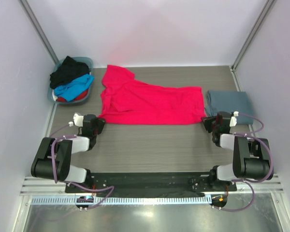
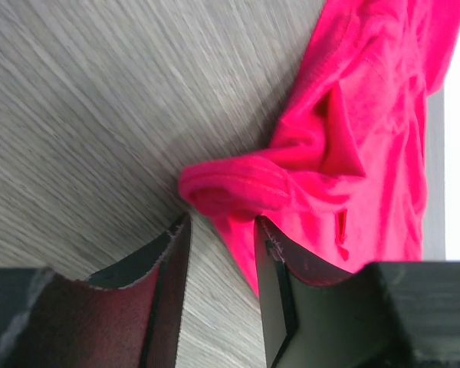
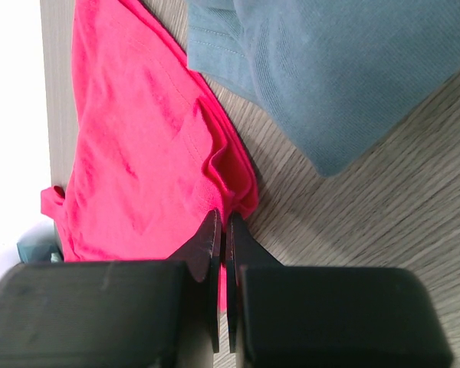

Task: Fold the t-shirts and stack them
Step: Fold the tshirt

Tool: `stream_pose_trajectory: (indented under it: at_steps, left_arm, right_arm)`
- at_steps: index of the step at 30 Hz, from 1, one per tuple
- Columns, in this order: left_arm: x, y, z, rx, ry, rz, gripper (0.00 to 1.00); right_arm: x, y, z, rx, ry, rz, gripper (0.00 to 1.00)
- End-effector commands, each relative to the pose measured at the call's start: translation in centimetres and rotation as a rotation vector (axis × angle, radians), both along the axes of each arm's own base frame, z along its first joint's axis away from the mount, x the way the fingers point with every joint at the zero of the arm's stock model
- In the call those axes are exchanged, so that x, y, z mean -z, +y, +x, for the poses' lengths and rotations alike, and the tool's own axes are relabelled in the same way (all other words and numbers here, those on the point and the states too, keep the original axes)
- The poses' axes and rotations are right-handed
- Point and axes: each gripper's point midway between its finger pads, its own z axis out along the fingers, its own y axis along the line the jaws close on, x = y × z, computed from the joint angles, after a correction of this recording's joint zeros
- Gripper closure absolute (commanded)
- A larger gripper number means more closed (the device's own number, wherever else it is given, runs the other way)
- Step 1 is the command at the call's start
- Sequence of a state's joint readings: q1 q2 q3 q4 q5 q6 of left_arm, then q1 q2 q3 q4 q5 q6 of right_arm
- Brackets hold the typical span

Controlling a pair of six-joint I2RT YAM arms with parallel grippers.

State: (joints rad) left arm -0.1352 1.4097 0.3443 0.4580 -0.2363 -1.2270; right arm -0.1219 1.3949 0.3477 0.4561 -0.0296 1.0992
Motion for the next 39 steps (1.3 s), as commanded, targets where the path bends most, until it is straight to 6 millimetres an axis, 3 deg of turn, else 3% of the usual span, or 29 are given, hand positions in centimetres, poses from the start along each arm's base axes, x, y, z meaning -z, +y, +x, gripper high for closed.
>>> stream_pose_trajectory:
  at_steps: [1, 5, 7, 8, 9, 14, 16, 24, 28, 33, 37, 39]
  left_arm:
    - [-1.1, 1.5, 1.5, -0.070, -0.055, 0.057, 0.60]
    - [-0.5, 2.5, 1.6, -0.115, -0.034, 0.094, 0.65]
    - [-0.1, 2.6, 2.1, -0.125, -0.025, 0.101, 0.72]
    - [0.0, 2.6, 2.3, -0.126, -0.023, 0.099, 0.82]
    - [-0.1, 2.6, 2.6, -0.122, -0.027, 0.099, 0.86]
    - [-0.1, 1.7, 3.6, -0.084, -0.044, 0.070, 0.91]
    - [-0.4, 2.2, 3.4, -0.101, -0.050, 0.081, 1.00]
    - [-2.9, 4.8, 1.9, -0.187, -0.050, 0.171, 1.00]
    - [-3.2, 3.1, 2.5, -0.116, -0.089, 0.108, 1.00]
    - [-2.9, 2.0, 2.4, -0.075, -0.017, 0.067, 1.00]
    - [-2.7, 1.5, 2.4, -0.064, -0.013, 0.041, 0.73]
    - [-2.4, 0.6, 2.3, -0.024, -0.021, 0.015, 0.71]
  right_arm:
    - [-1.5, 0.0, 1.1, -0.001, -0.058, 0.000, 0.99]
    - [-1.6, -0.1, 1.0, 0.002, -0.060, -0.003, 0.99]
    - [-1.7, -0.1, 1.0, 0.003, -0.065, -0.002, 0.99]
    - [-1.8, -0.1, 0.9, 0.002, -0.066, -0.004, 0.99]
    - [-1.8, -0.1, 0.9, 0.002, -0.068, -0.005, 0.99]
    - [-2.0, -0.1, 0.9, 0.000, -0.074, -0.005, 0.99]
    - [-2.2, 0.0, 0.8, 0.000, -0.078, -0.007, 0.99]
    - [-2.7, -1.0, 0.3, 0.041, -0.079, -0.051, 0.99]
    - [-2.7, -0.9, 0.6, 0.031, -0.080, -0.045, 0.99]
    - [-3.0, -0.8, 0.6, 0.028, -0.088, -0.055, 0.99]
    - [-2.8, -0.8, 0.6, 0.028, -0.082, -0.058, 0.99]
    - [-2.7, -0.7, 0.7, 0.024, -0.079, -0.056, 0.99]
